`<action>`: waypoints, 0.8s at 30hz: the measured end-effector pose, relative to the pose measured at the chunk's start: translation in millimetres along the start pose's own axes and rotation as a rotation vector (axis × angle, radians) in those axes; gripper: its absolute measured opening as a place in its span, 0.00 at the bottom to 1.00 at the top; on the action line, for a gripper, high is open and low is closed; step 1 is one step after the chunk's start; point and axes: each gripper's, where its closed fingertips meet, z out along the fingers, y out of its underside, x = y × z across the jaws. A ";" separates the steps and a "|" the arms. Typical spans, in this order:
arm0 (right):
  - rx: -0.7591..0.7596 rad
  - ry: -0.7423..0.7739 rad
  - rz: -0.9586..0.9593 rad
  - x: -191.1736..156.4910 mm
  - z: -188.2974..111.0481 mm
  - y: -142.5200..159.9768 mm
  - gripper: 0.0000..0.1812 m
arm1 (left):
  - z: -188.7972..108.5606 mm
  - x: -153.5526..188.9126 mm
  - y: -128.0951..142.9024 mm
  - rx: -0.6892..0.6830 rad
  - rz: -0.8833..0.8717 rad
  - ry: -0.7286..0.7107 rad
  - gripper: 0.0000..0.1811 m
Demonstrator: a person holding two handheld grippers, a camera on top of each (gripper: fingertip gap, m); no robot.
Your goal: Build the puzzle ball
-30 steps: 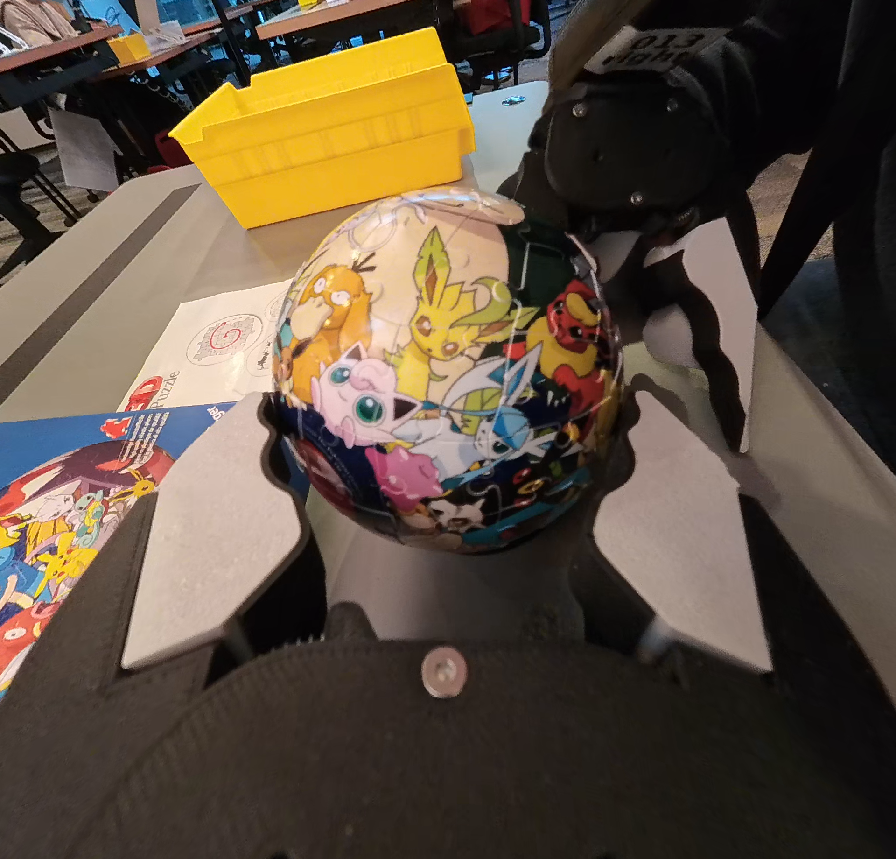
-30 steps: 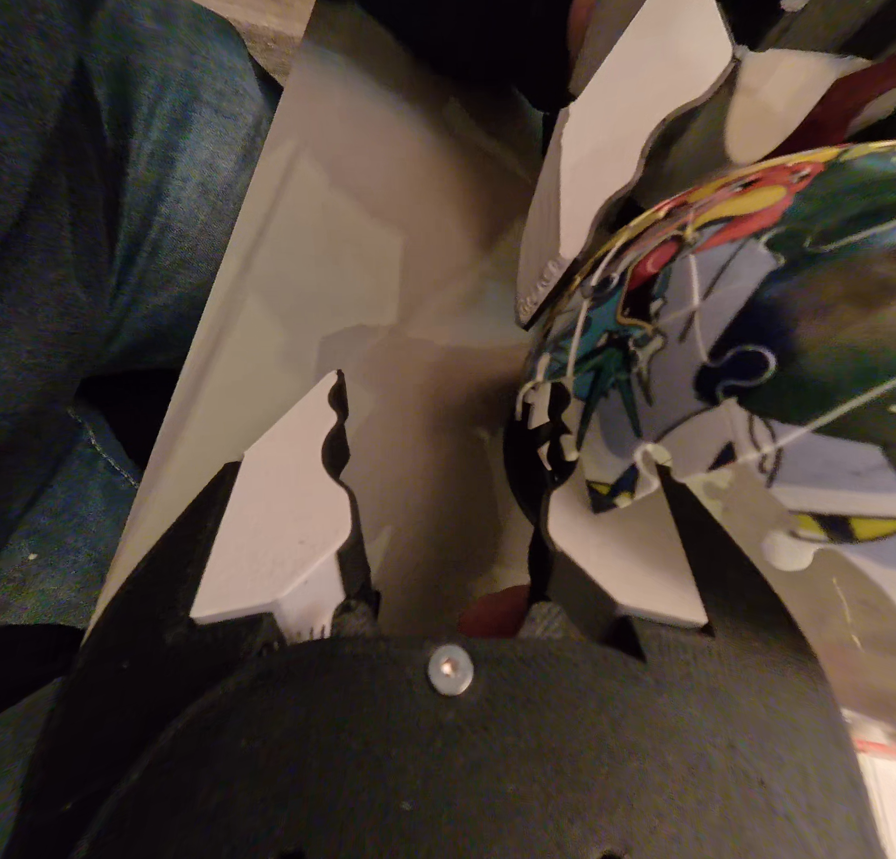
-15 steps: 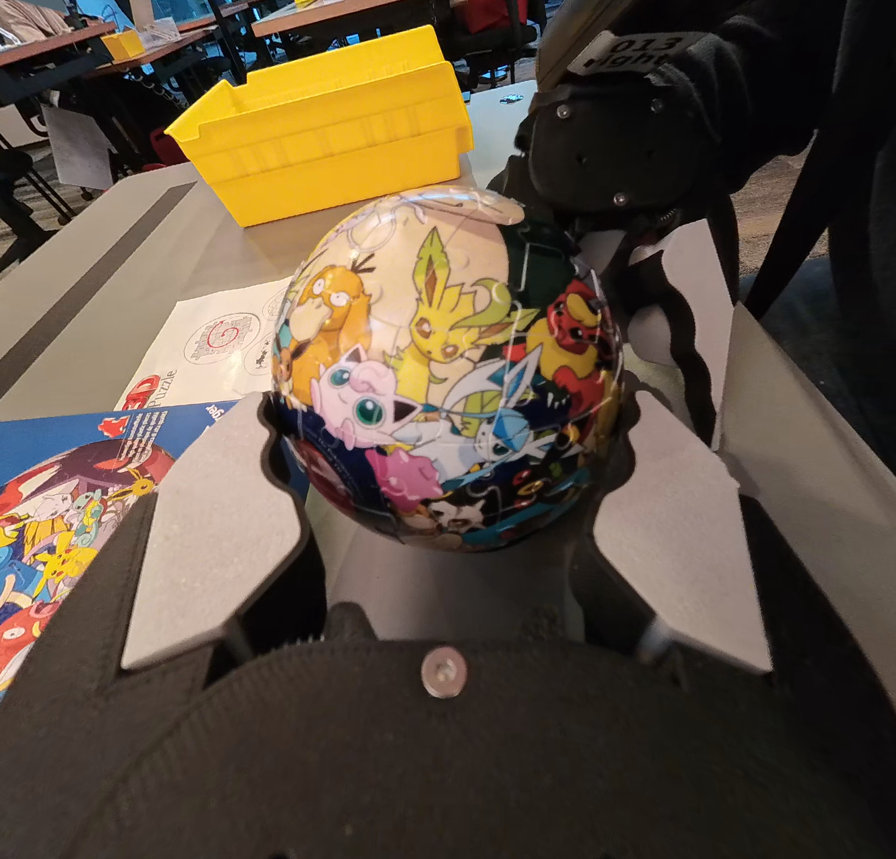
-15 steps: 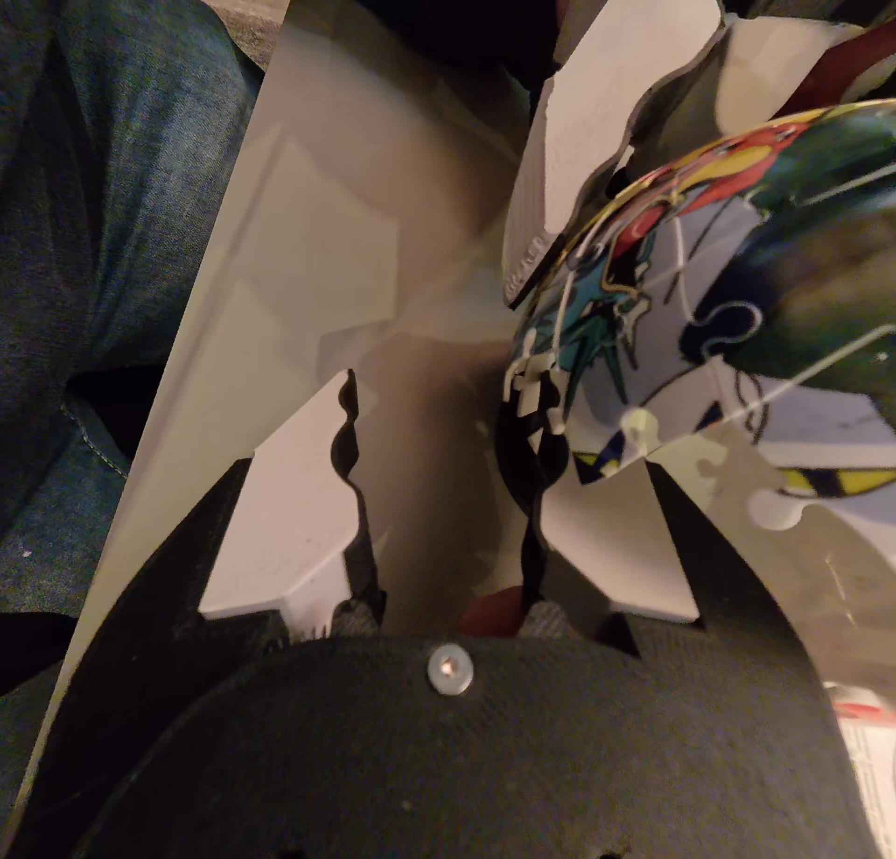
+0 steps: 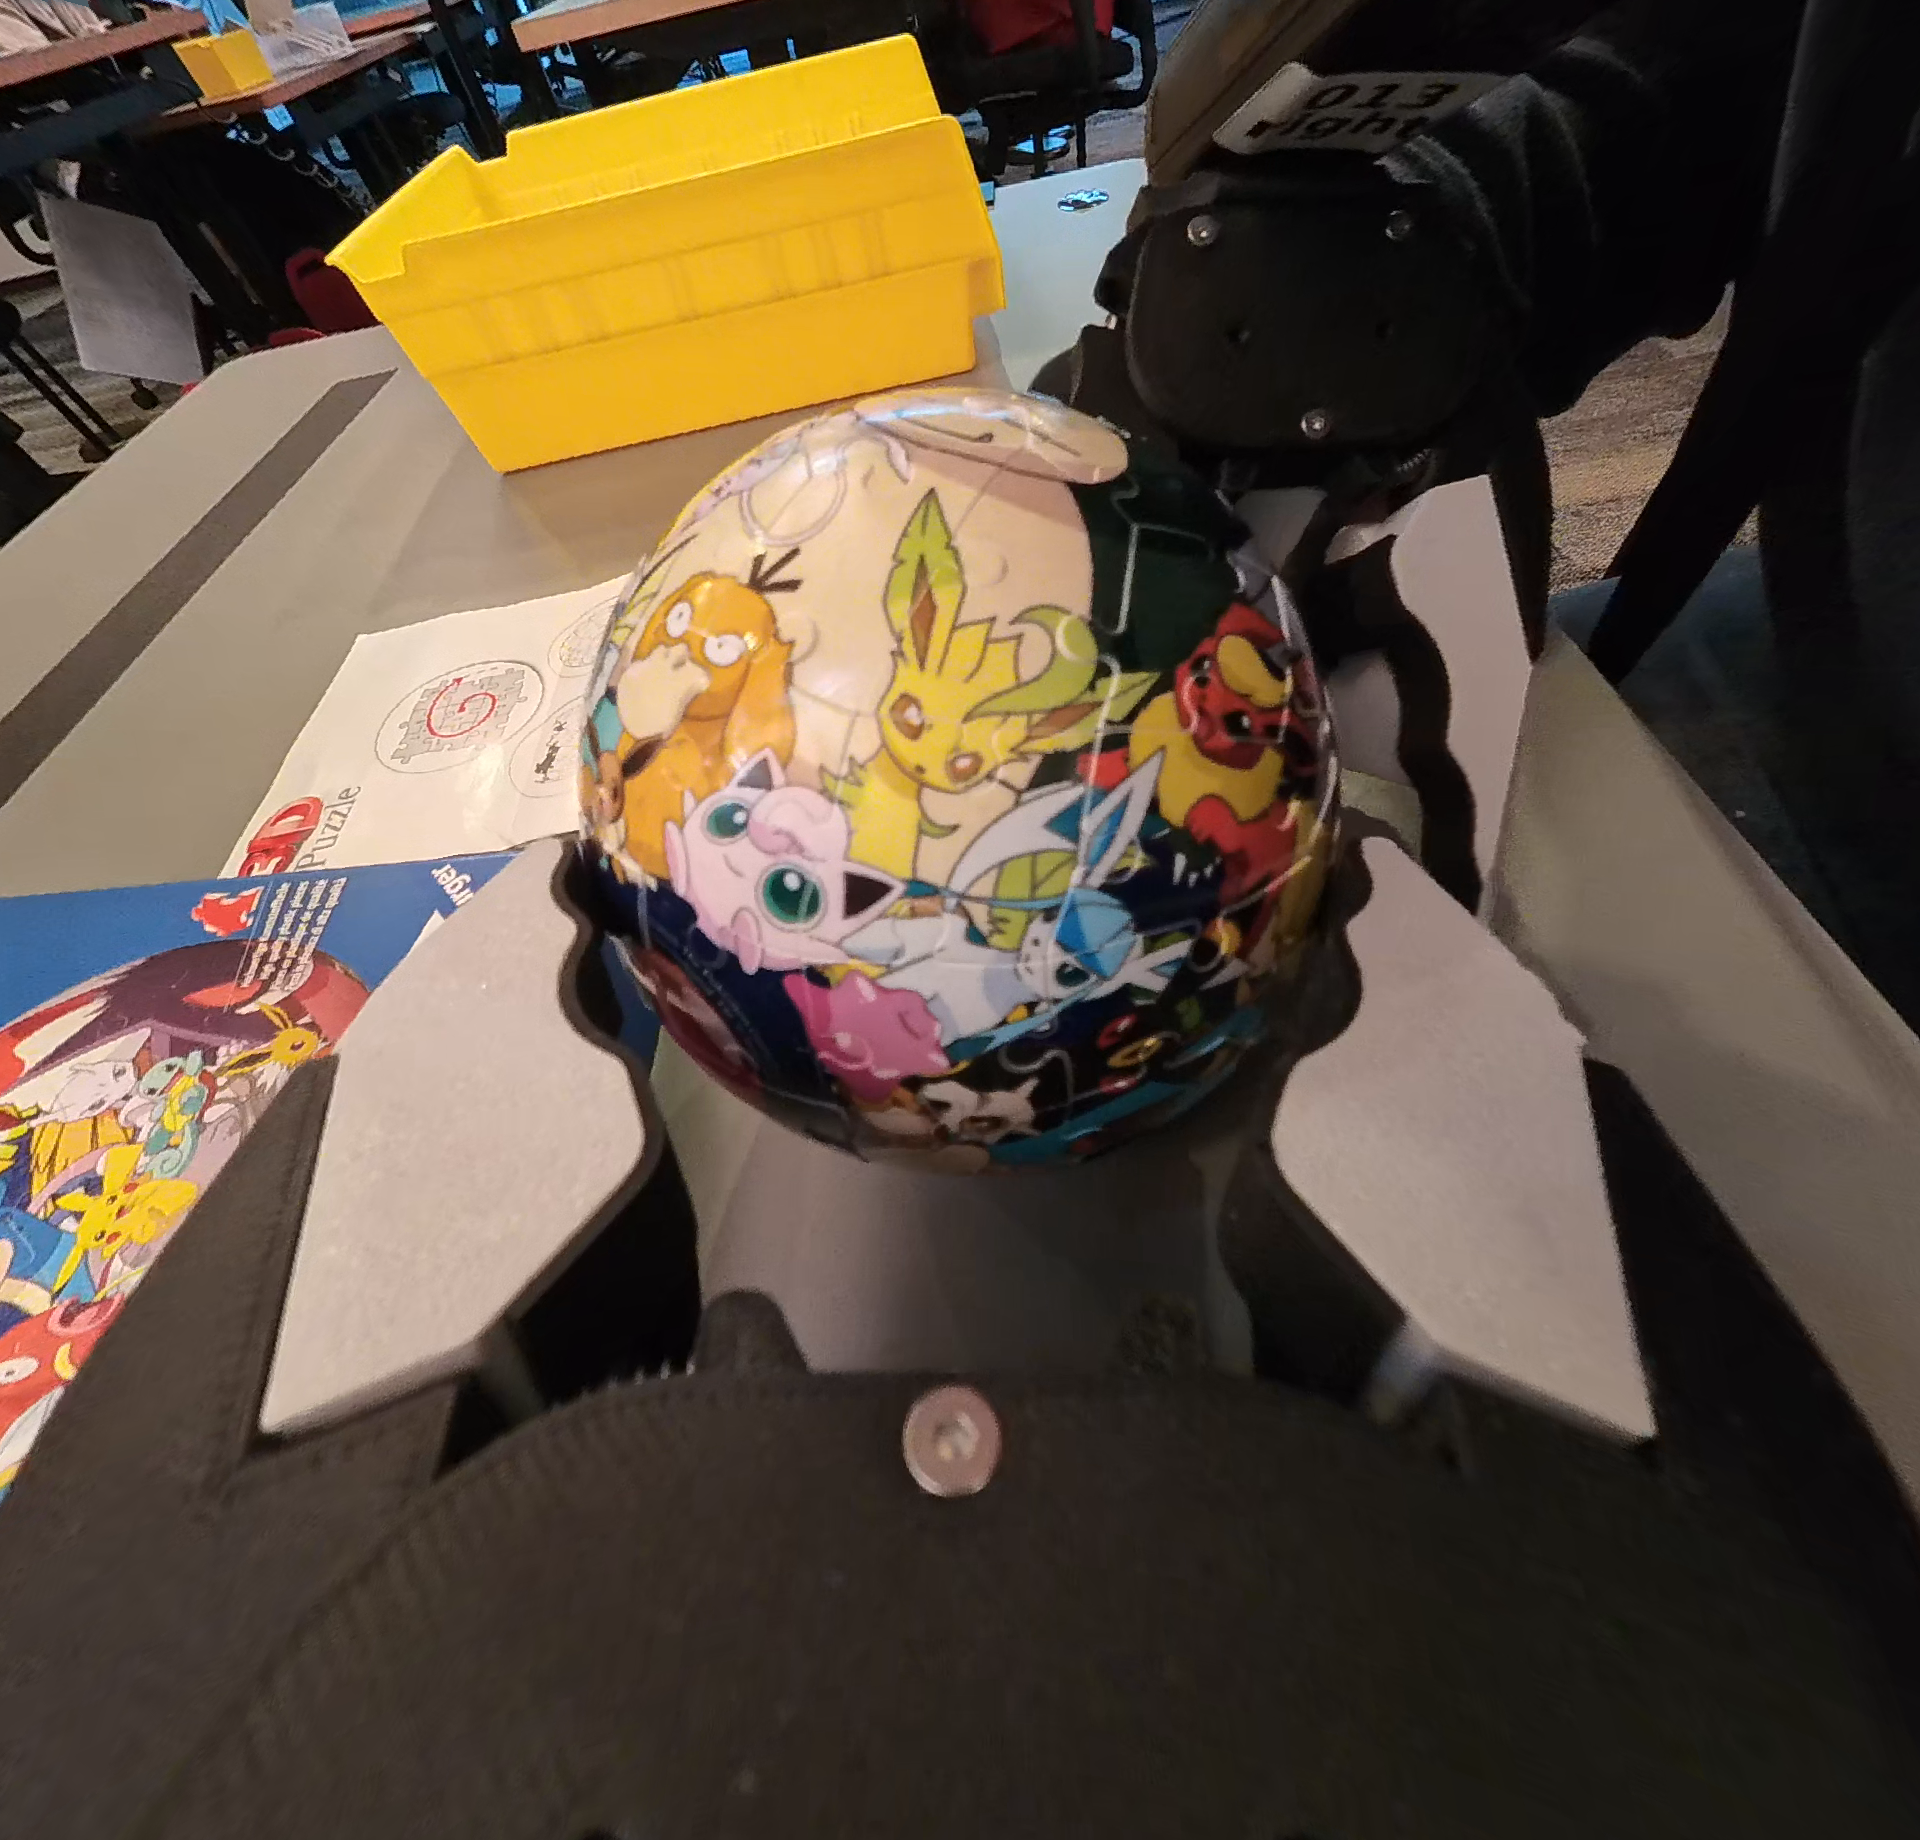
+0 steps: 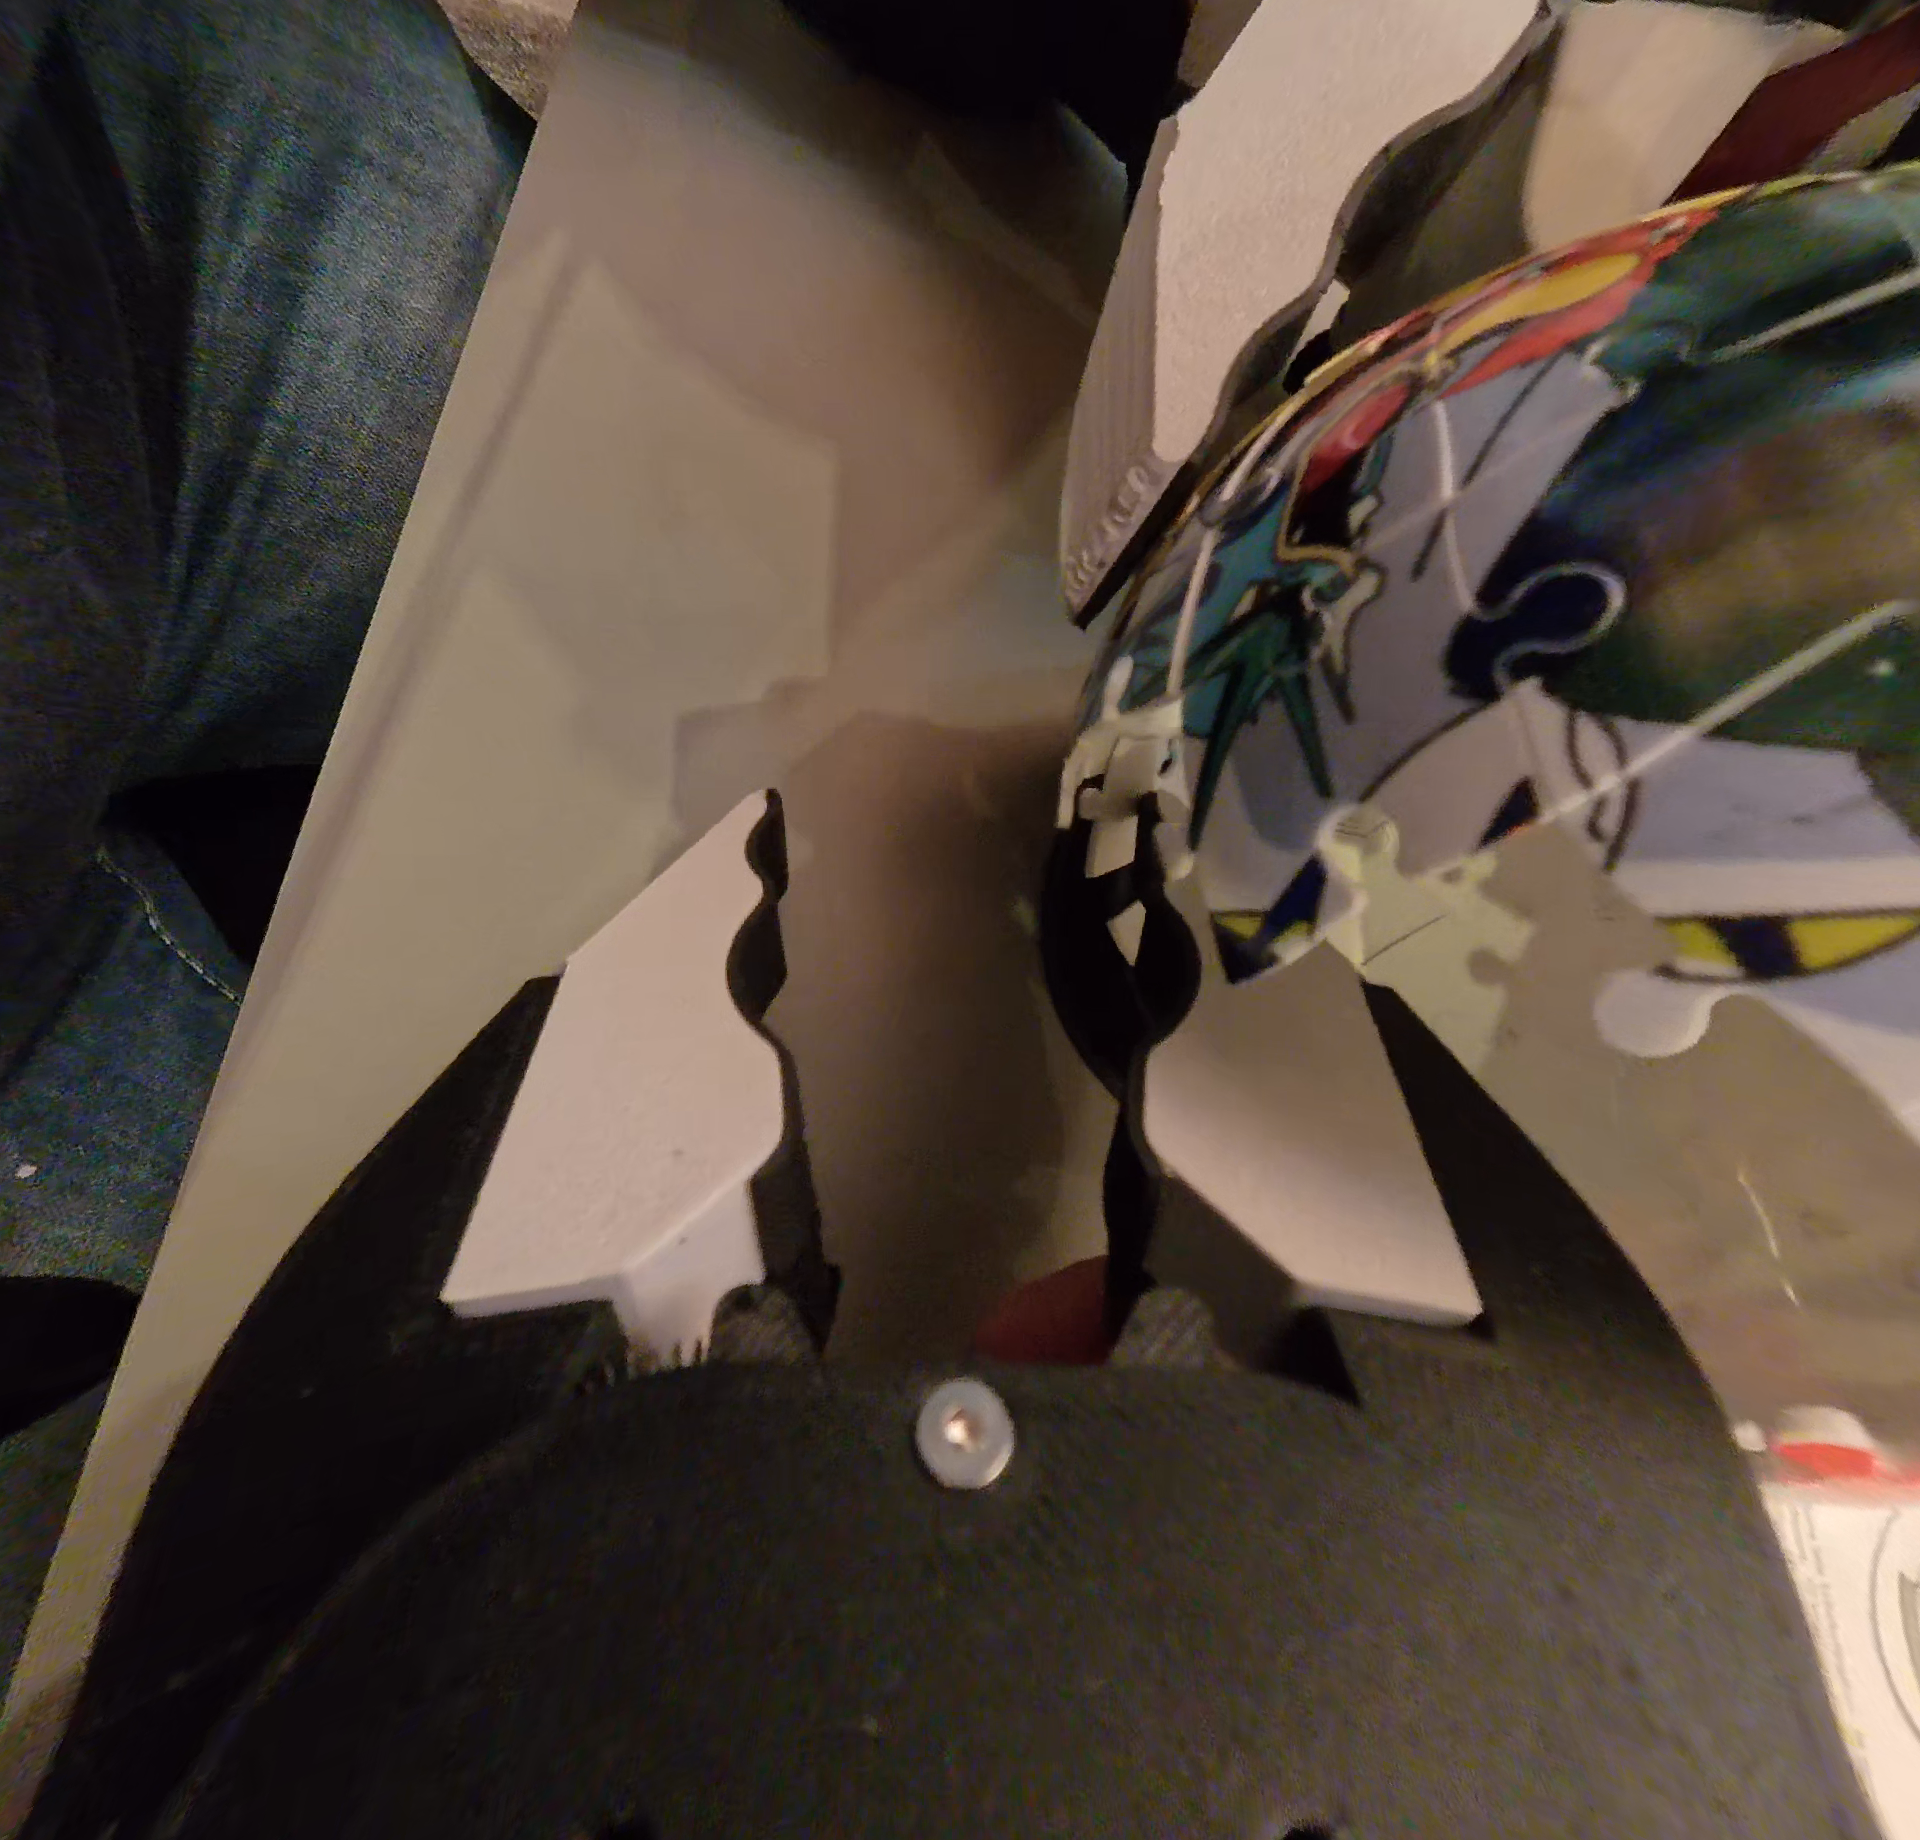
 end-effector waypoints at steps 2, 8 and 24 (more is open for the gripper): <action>-0.006 0.005 -0.008 1.6 -0.6 2.8 0.36 | 0.1 0.0 0.4 -0.001 -0.001 0.002 0.71; -0.021 0.021 -0.027 2.2 -3.0 6.7 0.36 | 0.4 -0.9 0.5 0.004 -0.010 0.007 0.71; 0.022 0.028 -0.087 -0.3 -4.0 -3.1 0.40 | 3.3 -1.7 -0.8 0.003 -0.002 0.015 0.71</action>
